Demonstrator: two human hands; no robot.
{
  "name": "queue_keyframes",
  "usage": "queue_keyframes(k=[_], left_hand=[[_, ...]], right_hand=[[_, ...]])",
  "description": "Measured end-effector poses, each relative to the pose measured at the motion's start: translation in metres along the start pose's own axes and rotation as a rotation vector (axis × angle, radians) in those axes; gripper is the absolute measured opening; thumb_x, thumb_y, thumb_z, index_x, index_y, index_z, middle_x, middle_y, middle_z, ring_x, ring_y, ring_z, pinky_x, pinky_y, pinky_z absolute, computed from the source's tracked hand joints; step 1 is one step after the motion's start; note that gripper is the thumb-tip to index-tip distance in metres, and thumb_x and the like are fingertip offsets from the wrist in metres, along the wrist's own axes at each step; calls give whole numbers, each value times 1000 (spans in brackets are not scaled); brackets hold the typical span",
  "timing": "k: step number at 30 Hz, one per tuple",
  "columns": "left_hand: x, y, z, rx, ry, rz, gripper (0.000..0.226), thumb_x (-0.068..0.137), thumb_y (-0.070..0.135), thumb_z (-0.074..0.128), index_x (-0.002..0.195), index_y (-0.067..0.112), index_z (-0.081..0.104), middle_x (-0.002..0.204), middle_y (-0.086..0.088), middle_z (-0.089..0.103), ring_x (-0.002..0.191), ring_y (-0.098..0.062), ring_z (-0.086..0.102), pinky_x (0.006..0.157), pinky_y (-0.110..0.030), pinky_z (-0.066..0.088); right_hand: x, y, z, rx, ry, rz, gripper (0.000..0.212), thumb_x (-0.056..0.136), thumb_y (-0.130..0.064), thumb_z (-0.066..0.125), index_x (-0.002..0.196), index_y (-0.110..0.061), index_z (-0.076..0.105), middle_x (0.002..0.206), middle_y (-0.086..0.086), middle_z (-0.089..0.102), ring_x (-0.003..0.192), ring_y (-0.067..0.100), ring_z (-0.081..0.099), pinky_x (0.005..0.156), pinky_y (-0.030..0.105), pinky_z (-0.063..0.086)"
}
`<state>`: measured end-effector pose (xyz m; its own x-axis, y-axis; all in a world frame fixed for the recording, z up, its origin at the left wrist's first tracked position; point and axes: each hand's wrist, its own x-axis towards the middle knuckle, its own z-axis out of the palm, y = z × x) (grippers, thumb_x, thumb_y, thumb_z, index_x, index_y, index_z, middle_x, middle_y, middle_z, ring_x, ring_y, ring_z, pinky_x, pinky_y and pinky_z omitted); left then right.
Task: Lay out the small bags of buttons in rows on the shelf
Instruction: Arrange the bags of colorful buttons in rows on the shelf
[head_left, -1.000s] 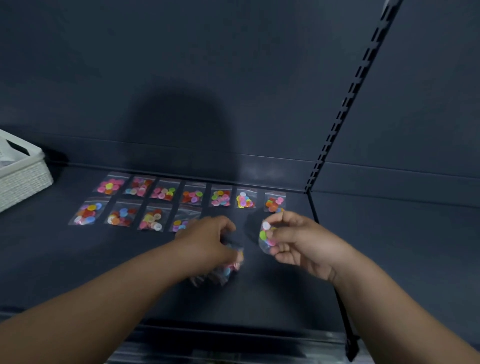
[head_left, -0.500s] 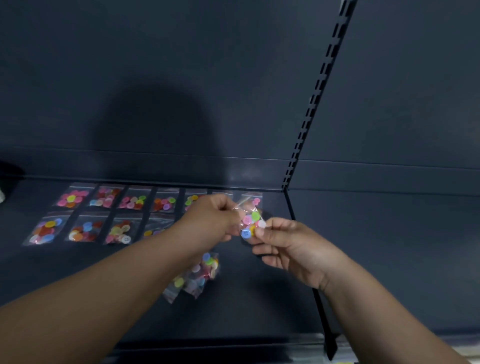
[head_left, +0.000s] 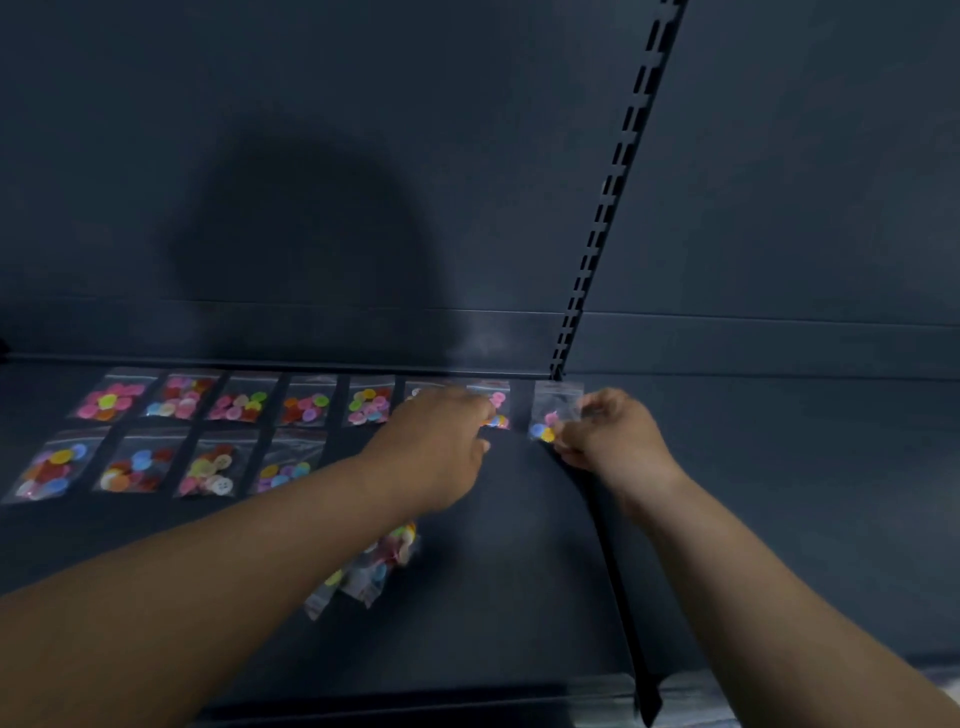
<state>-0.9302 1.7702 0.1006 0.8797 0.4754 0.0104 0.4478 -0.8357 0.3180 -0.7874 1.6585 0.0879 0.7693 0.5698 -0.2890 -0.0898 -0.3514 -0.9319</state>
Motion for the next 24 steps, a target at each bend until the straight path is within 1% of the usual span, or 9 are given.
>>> queue_keyframes(k=[1, 3, 6, 7, 9, 11, 13, 17, 24], left_hand=[[2, 0, 2, 58, -7, 37, 32, 93, 26, 49, 123, 15, 53, 127, -1, 52, 119, -22, 44, 102, -35, 36], [6, 0, 7, 128, -29, 82, 40, 92, 26, 47, 131, 16, 47, 137, -1, 45, 128, -22, 37, 109, -35, 28], [8, 0, 12, 182, -104, 115, 53, 96, 27, 43, 146, 14, 30, 156, -2, 21, 143, -21, 15, 115, -33, 8], [9, 1, 13, 196, -127, 122, 56, 97, 28, 41, 148, 14, 24, 159, -3, 13, 145, -21, 9, 115, -33, 4], [12, 1, 16, 221, -176, 124, 60, 99, 31, 36, 151, 13, 14, 160, -4, 3, 147, -21, 0, 116, -35, -2], [15, 0, 19, 239, -228, 112, 62, 100, 35, 33, 151, 13, 8, 160, -5, -2, 147, -21, -4, 117, -36, -5], [16, -1, 22, 245, -260, 105, 63, 100, 39, 32, 151, 13, 7, 160, -5, -2, 147, -20, -3, 117, -37, -5], [17, -5, 23, 221, -273, 110, 64, 99, 41, 34, 151, 13, 10, 160, -5, 4, 147, -18, 2, 117, -35, -2], [17, -6, 23, 203, -255, 122, 68, 97, 44, 37, 152, 14, 11, 160, -4, 5, 147, -17, 4, 117, -34, -1]], right_hand=[[3, 0, 2, -60, 8, -27, 31, 80, -10, 73, 102, -8, 51, 81, 9, 62, 66, 18, 59, 69, 34, 56], [6, -1, 4, -413, 43, -146, 39, 81, -21, 72, 112, -11, 50, 88, 3, 62, 79, 20, 60, 79, 38, 54], [-1, 4, 1, -911, 151, -390, 40, 88, -26, 59, 123, -11, 47, 116, 7, 51, 106, 29, 52, 84, 34, 45], [-3, 8, 0, -961, 132, -477, 36, 90, -23, 55, 124, -11, 49, 123, 9, 49, 113, 31, 48, 87, 34, 43], [-4, 19, -1, -1035, -29, -579, 38, 95, -23, 47, 131, -13, 49, 145, 8, 39, 134, 30, 34, 107, 33, 33], [-3, 28, 0, -1159, -206, -585, 50, 99, -33, 37, 146, -17, 31, 158, 3, 17, 146, 21, 9, 118, 30, 8], [0, 33, 0, -1246, -254, -564, 58, 100, -42, 28, 151, -19, 13, 160, -1, 7, 147, 15, -2, 116, 28, -3], [7, 35, 4, -1279, -240, -537, 64, 98, -49, 23, 152, -19, 5, 160, -1, 5, 147, 14, -2, 118, 30, -5], [11, 34, 7, -1305, -249, -547, 66, 97, -51, 24, 152, -18, 5, 160, 1, 6, 147, 16, 1, 119, 33, -2]])
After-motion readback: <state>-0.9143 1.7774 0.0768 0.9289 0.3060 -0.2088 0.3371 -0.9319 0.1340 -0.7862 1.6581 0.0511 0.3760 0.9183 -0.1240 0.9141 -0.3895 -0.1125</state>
